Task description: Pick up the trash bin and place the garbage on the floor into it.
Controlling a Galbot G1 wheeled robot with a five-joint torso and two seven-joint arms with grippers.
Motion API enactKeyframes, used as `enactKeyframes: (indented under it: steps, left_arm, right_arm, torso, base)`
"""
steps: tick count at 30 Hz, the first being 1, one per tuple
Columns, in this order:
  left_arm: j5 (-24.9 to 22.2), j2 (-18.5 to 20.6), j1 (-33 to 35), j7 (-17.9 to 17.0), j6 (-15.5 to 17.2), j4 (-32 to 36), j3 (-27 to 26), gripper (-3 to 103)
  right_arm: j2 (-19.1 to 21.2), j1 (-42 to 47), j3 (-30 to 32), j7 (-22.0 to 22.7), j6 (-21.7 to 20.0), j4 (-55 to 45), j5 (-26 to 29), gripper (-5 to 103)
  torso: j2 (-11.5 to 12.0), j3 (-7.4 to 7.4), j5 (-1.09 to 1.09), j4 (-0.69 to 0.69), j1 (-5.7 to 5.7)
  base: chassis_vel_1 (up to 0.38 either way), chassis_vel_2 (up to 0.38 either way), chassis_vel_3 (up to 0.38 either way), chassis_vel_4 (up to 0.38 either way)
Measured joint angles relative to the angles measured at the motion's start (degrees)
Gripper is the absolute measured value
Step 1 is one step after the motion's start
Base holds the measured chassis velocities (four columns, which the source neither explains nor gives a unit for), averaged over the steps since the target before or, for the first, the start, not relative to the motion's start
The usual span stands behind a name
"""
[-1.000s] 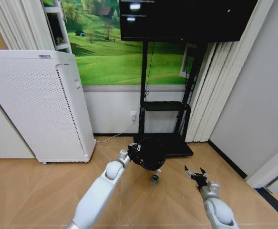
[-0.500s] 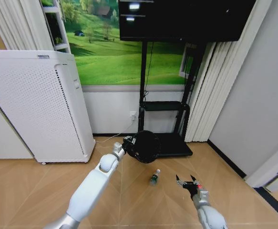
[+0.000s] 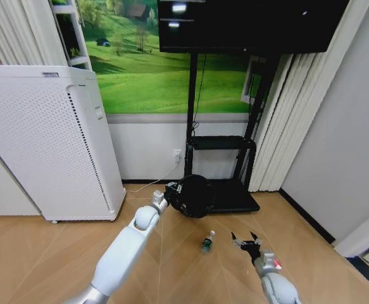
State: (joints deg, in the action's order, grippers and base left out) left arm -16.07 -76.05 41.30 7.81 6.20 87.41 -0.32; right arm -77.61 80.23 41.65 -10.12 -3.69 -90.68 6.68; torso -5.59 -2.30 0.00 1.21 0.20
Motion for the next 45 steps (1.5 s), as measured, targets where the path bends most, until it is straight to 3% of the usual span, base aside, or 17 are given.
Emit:
enactKeyframes:
  steps: [33, 36, 45]
  left_arm:
    - [1.1, -1.6, 0.3, -0.5, -0.2, -1.4, 0.6, 7]
    - [1.2, -1.8, 0.2, -0.5, -0.3, -1.6, 0.6, 7]
    - [1.1, -1.8, 0.2, -0.5, -0.4, -1.4, 0.6, 7]
  right_arm:
    - [-0.9, -0.3, -3.1, -3.0, 4.2, 4.0, 0.2, 100]
    - [-1.9, 0.5, -5.9, -0.9, 0.7, 4.4, 1.7, 100]
    - [-5.3, 1.6, -12.7, 5.9, -8.4, 3.9, 9.5, 100]
  torso:
    - [0.0, -0.01, 0.00, -0.04, 0.01]
    - [0.0, 0.00, -0.01, 0.04, 0.00]
    - [0.0, 0.02, 0.00, -0.01, -0.02]
  base:
    - [-0.047, 0.045, 0.043, -0.043]
    - [-0.025, 0.034, 0.010, -0.010]
    - [0.024, -0.013, -0.027, 0.016]
